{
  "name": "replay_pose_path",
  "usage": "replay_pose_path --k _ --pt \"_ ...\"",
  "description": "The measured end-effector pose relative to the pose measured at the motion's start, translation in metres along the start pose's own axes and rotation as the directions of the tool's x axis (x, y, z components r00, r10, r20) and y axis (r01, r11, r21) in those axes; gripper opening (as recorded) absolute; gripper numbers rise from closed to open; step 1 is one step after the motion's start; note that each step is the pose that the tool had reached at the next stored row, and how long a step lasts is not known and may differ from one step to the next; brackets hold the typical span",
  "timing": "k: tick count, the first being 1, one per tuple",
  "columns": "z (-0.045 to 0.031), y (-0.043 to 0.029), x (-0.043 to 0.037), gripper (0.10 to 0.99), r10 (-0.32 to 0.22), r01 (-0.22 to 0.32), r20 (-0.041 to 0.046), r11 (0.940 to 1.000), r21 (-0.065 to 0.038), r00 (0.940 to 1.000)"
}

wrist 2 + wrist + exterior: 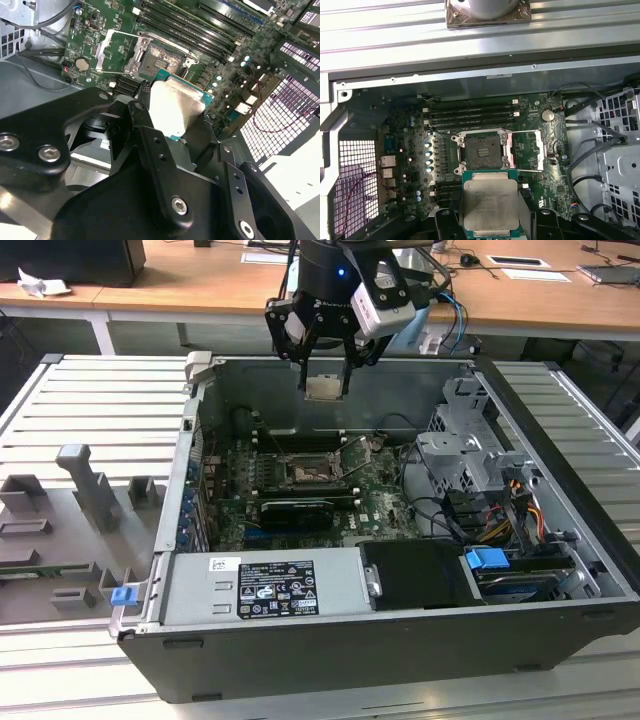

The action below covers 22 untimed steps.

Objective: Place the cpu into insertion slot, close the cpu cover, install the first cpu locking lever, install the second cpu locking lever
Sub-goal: 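Place the cpu into insertion slot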

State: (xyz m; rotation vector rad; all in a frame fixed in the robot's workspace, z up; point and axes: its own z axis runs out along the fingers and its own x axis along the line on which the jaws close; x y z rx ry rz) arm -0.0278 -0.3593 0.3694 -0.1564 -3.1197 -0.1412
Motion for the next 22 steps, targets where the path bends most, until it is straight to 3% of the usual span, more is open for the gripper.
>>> replay_pose_path --k 22 --pt "0.0035 -0.0003 -0.0001 0.529 0.035 -0.035 0.0032 0.9994 0.001 0.9994"
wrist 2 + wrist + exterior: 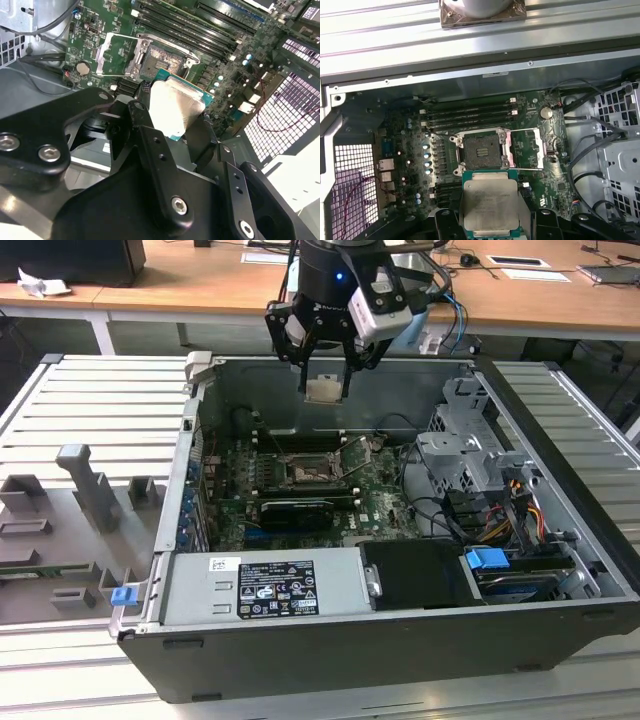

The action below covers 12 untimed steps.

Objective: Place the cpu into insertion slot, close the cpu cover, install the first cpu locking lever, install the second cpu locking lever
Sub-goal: 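Place the cpu into insertion slot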

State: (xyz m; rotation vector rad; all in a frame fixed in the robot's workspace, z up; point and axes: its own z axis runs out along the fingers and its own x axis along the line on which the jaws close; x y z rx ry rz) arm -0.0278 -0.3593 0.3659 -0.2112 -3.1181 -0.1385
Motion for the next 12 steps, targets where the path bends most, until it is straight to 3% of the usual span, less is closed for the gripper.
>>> replay_pose_path --k 12 --pt "0.0001 0.0 0.0 0.529 0.052 -0.052 0.0047 0.9986 -0.001 0.9986"
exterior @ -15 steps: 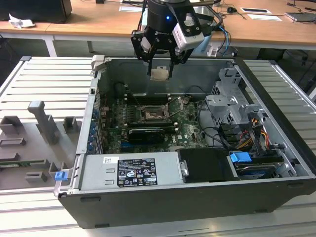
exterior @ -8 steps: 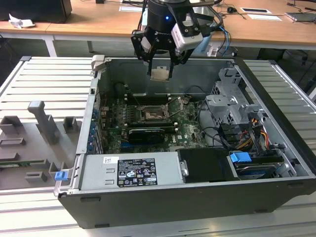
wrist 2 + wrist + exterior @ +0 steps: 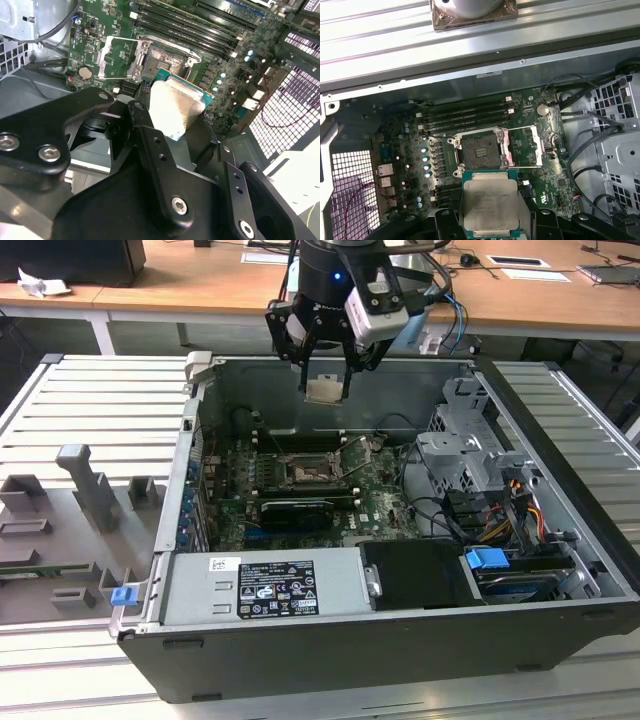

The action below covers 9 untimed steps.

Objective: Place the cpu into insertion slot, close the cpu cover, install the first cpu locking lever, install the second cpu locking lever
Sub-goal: 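Place the cpu into insertion slot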

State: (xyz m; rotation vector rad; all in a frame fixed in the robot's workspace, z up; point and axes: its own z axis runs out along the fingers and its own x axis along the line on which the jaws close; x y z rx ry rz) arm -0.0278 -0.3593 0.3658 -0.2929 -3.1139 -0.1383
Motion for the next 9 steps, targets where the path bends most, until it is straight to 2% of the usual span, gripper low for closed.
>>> replay_pose_path --k 9 --pt "0.0002 0.0 0.0 0.529 0.056 -0.056 0.0048 0.9984 -0.001 0.9984"
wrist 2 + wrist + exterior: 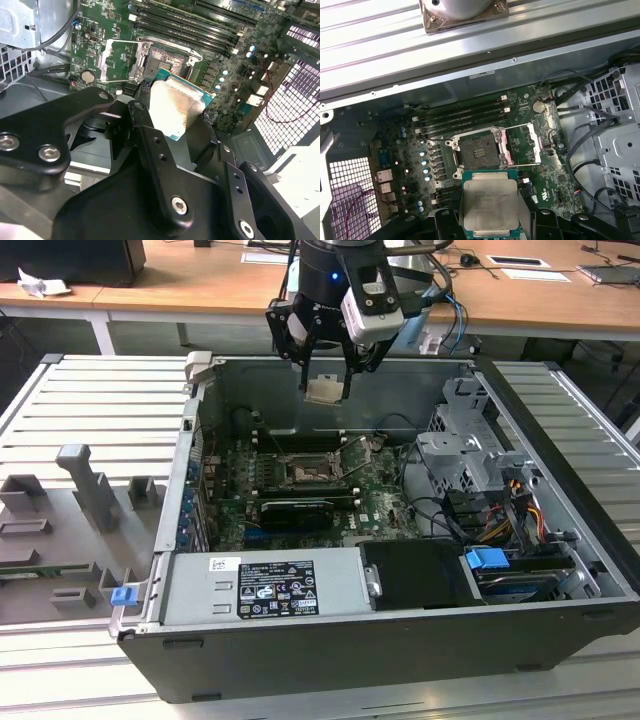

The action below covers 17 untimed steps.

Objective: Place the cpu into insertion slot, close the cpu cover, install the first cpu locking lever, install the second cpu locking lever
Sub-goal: 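Place the cpu into insertion slot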

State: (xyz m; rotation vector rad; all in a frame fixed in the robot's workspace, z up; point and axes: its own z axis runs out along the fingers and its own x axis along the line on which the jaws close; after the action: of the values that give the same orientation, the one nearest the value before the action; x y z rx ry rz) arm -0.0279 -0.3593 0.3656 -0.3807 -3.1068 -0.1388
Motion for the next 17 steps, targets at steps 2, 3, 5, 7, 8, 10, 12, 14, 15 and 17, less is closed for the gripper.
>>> replay_pose_path --k 2,3,5,7,8,10,12,14,15,17 --pt "0.0001 0.0 0.0 0.529 0.013 -0.013 0.0011 0.9999 0.0 0.9999" --pt "0.0001 0.0 0.0 0.529 0.018 -0.018 0.0016 0.9998 0.0 0.9998" --pt "0.0001 0.0 0.0 0.529 0.027 -0.027 0.0024 0.9996 -0.001 0.9996" --pt "0.0001 0.0 0.0 0.529 0.042 -0.042 0.0037 0.9991 -0.001 0.9991" --pt "0.0001 0.0 0.0 0.529 0.045 -0.045 0.004 0.999 -0.001 0.999" --pt "0.0001 0.0 0.0 0.529 0.056 -0.056 0.0048 0.9984 -0.001 0.9984" --pt "0.0001 0.0 0.0 0.529 0.065 -0.065 0.0056 0.9979 -0.002 0.9979" --pt "0.0001 0.0 0.0 0.529 0.072 -0.072 0.0062 0.9974 -0.002 0.9974" --pt "0.0001 0.0 0.0 0.529 0.075 -0.075 0.0065 0.9972 -0.002 0.9972" --pt "0.0001 0.0 0.0 0.529 0.084 -0.084 0.0073 0.9964 -0.002 0.9964"
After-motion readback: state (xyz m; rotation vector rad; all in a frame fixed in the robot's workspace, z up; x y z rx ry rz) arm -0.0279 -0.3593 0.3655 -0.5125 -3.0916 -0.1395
